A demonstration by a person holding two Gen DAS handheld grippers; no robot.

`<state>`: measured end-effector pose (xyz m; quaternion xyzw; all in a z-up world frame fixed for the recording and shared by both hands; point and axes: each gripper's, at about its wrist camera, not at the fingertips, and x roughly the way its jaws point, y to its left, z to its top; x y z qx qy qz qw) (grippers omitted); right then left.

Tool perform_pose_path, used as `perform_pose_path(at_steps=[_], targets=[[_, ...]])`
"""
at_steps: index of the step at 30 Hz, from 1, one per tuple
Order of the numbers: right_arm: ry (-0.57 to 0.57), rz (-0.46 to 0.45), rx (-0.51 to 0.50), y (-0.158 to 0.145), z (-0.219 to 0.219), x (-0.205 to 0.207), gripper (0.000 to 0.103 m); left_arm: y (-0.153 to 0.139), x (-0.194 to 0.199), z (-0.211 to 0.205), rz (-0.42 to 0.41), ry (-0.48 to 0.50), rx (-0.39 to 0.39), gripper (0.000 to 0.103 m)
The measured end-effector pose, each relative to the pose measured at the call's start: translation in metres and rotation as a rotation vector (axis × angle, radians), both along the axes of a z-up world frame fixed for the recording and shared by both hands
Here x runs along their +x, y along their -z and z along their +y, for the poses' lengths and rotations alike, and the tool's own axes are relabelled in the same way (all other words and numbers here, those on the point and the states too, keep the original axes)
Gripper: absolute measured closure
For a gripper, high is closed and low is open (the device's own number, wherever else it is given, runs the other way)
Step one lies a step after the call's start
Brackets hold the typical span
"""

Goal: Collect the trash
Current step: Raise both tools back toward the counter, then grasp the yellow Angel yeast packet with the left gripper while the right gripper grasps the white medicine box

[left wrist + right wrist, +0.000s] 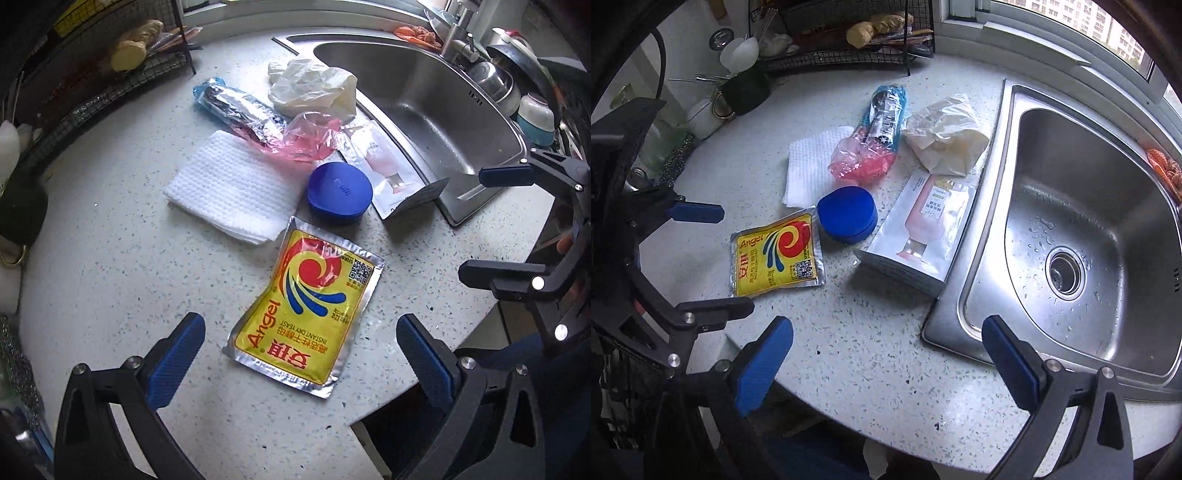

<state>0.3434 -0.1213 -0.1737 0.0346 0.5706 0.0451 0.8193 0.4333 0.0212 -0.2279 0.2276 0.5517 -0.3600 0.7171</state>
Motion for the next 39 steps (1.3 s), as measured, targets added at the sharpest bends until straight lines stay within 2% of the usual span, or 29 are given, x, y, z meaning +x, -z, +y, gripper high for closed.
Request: perform_pose_path(at_steps=[7,10,14,20,22,24,25,26,33,39], targets=[[0.038,0.032,-0.005,0.008,0.001,0.002,0.001,0.017,0.014,-0.007,0.047,0.063,0.004,0.014],[0.045,0.037,-0.007,0.008,0.003,0.003,0.001,0.018,0.012,-0.009,0.030,0.097,0.008,0.014],[0.058,0.036,-0.002,0.008,0.005,0.003,0.004,0.015,0.006,-0.013,0.026,0.138,-0.005,0.026],[0.049,0.044,-0.013,0.005,0.008,0.000,0.009,0.015,0.002,-0.016,-0.002,0.143,0.015,0.037],[0.050,0.040,-0.010,0.004,0.007,-0.002,0.009,0.014,0.002,-0.016,-0.001,0.128,0.006,0.039],[0.048,0.040,-0.002,0.003,0.006,-0.002,0.009,0.012,0.001,-0.015,-0.001,0.105,-0.002,0.045],[0.044,0.040,0.004,0.002,0.006,-0.002,0.009,0.010,0.000,-0.014,0.001,0.092,-0.008,0.051],[0.037,0.040,0.011,0.002,0.007,-0.003,0.009,0.010,0.000,-0.014,0.003,0.080,-0.006,0.052],[-0.025,0.000,0.010,-0.009,0.010,-0.002,0.012,0.001,-0.001,-0.007,0.028,-0.027,-0.026,0.055],[-0.094,-0.023,0.008,-0.020,0.005,0.012,0.015,-0.024,0.005,0.007,-0.020,-0.140,-0.025,0.055]])
